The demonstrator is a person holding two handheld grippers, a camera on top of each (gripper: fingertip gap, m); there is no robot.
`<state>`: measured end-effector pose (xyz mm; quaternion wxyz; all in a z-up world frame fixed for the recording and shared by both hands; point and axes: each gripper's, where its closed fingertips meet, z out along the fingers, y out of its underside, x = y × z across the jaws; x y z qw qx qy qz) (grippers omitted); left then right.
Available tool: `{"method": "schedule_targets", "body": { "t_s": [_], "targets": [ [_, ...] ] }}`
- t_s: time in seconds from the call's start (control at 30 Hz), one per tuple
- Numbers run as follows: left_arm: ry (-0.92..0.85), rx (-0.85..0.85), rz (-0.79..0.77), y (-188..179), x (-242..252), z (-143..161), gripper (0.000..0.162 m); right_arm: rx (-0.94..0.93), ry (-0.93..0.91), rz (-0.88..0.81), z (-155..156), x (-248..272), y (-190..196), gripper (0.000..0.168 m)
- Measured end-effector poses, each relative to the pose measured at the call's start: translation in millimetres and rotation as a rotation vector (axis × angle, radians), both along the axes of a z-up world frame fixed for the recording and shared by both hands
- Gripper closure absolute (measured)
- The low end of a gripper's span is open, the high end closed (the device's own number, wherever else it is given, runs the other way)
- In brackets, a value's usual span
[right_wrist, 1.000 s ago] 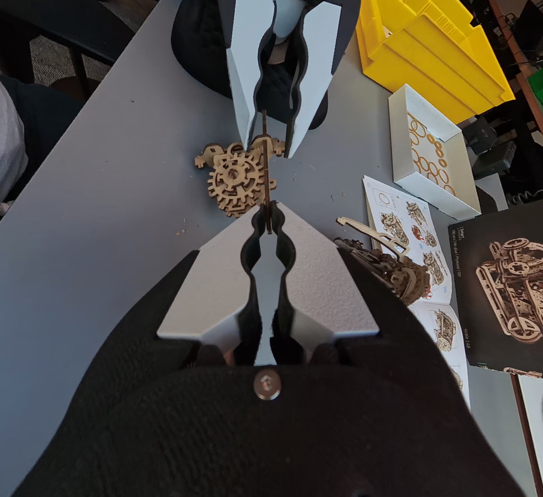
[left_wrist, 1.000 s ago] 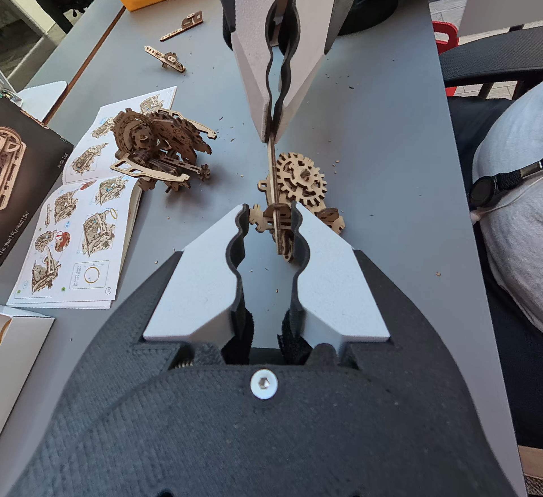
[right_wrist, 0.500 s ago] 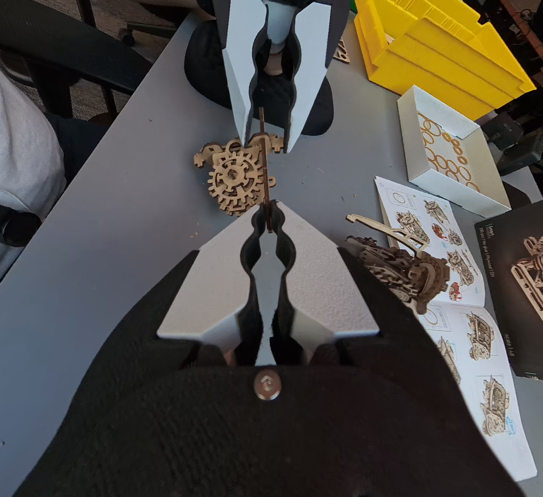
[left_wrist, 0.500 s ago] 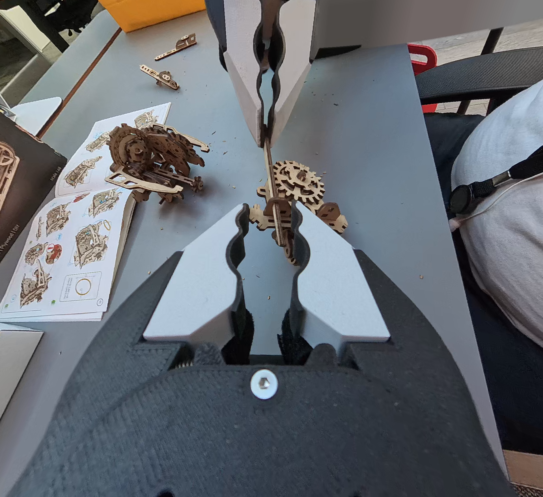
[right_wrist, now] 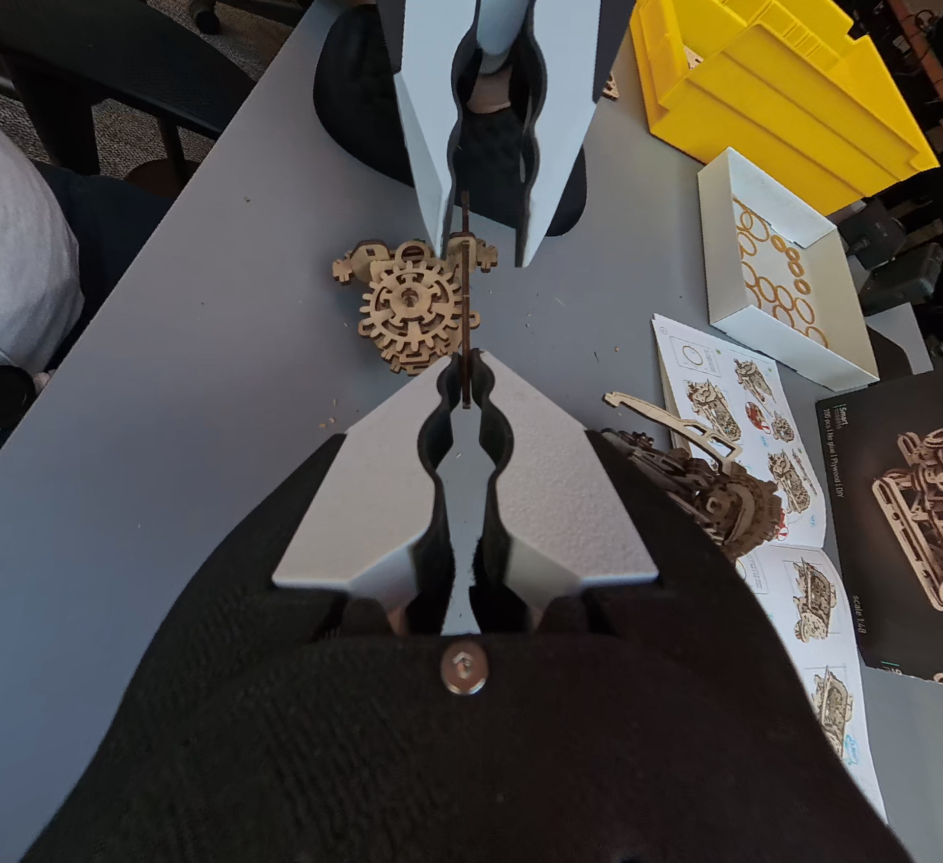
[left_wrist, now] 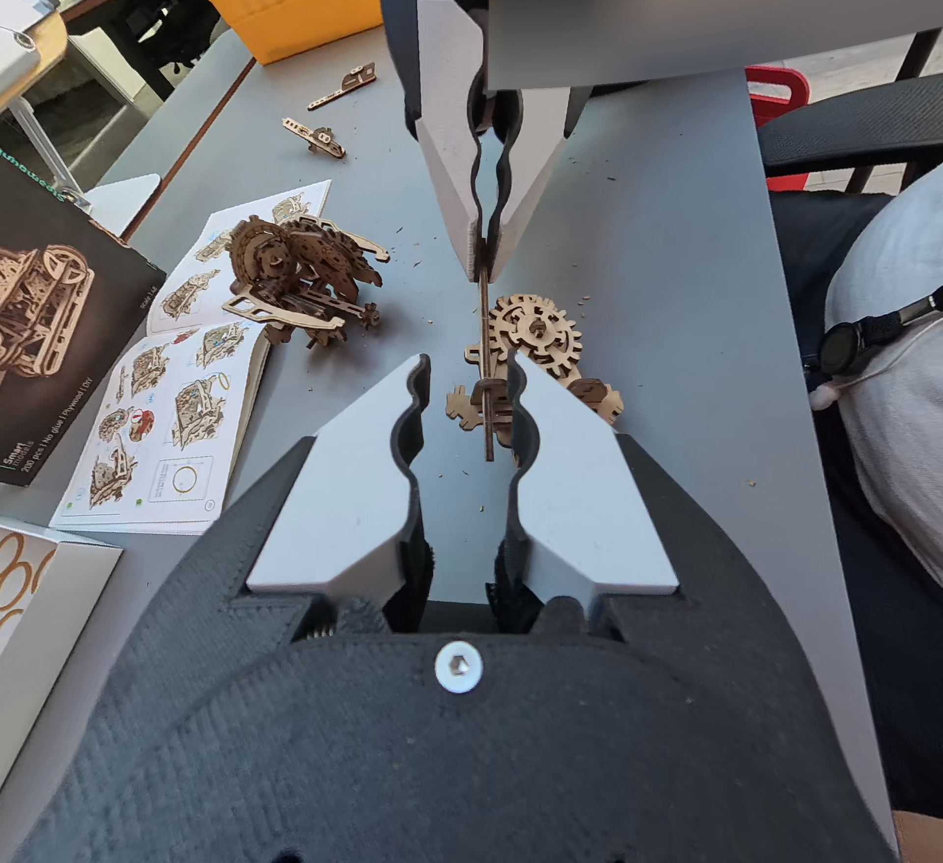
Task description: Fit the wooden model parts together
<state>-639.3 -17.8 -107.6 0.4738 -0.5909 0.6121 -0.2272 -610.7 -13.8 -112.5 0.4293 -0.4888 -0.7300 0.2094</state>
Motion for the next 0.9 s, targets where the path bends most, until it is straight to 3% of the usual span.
{"method": "schedule_targets", "body": {
  "t_s": [0.33, 0.6, 0.9],
  "targets": [
    [0.041, 0.024, 0.011, -4, -3, -11, 0.147, 0.006, -0.005, -0.022, -1, 2, 2, 0.165],
    [0.051, 0.055, 0.049, 0, -13, -10, 0.148, -0.017, 0.014, -0.046, 5, 15, 9, 0.165],
    [0.036, 0.082, 0.022, -2, -7, -8, 0.151, -0.023, 0.015, 0.013, 3, -4, 4, 0.165]
  ]
}}
